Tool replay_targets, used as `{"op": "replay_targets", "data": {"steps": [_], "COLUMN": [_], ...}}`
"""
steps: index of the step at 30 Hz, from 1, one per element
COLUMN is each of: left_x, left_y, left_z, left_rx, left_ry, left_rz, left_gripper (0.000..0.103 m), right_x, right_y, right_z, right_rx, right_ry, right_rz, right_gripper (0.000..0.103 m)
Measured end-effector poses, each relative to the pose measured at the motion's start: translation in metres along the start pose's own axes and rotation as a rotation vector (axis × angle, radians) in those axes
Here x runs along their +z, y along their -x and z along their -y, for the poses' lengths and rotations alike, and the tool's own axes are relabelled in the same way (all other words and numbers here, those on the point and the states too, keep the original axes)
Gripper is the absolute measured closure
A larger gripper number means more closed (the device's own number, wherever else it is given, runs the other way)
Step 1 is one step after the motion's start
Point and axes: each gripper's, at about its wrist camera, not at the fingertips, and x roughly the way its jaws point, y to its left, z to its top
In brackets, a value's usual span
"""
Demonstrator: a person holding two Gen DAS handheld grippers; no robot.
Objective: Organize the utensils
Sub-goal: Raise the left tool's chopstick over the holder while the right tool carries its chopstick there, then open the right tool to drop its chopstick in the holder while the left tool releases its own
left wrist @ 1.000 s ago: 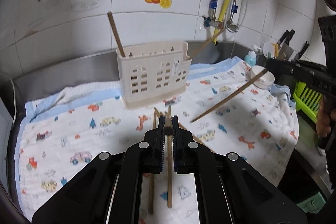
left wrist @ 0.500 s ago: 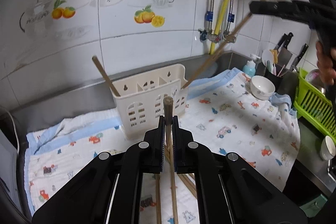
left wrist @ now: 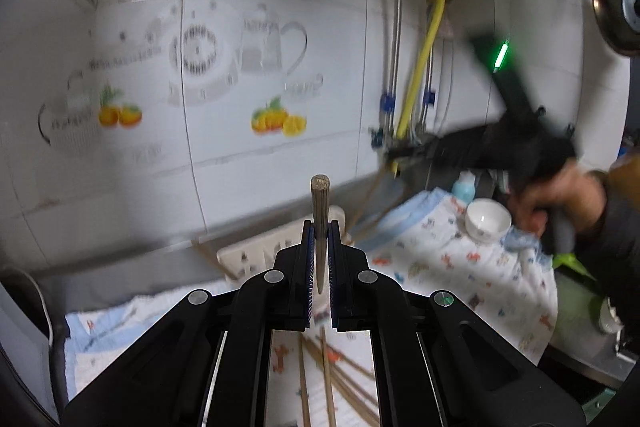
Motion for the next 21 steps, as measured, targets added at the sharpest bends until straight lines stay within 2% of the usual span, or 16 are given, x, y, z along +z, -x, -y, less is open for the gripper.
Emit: {"op": "replay_targets", "data": {"steps": [8, 10, 14, 18, 21], "left_x": [0.043, 0.048, 0.048, 0.04, 0.03], "left_y": [0.014, 0.008, -0.004, -0.021, -0.038], "left_z": [-0.01, -0.013, -0.02, -0.031, -0.039], "left_rx": [0.061, 0.106, 0.14, 0.149, 0.159], "left_ry": [-0.008, -0.021, -0.005, 0.03, 0.048], "left_rz": [0.125, 0.143, 0.144, 0.12, 0.081], "left_gripper": [0.098, 0.098, 0.098, 0.098, 0.098], "right_x": [-0.015, -0.017, -0.018, -0.021, -0.026], "right_y": [-0.037, -0.038, -0.034, -0.025, -0.016], "right_z": [0.008, 0.008, 0.009, 0.01, 0.009], "right_rx": [0.002, 0.0, -0.002, -0.016, -0.013], "right_ry": [-0.028, -0.029, -0.025, -0.017, -0.015], "right_rz": [-0.069, -0.067, -0.052, -0.026, -0.003], "right_gripper": [0.096, 0.096, 0.095, 0.08, 0.079]}}
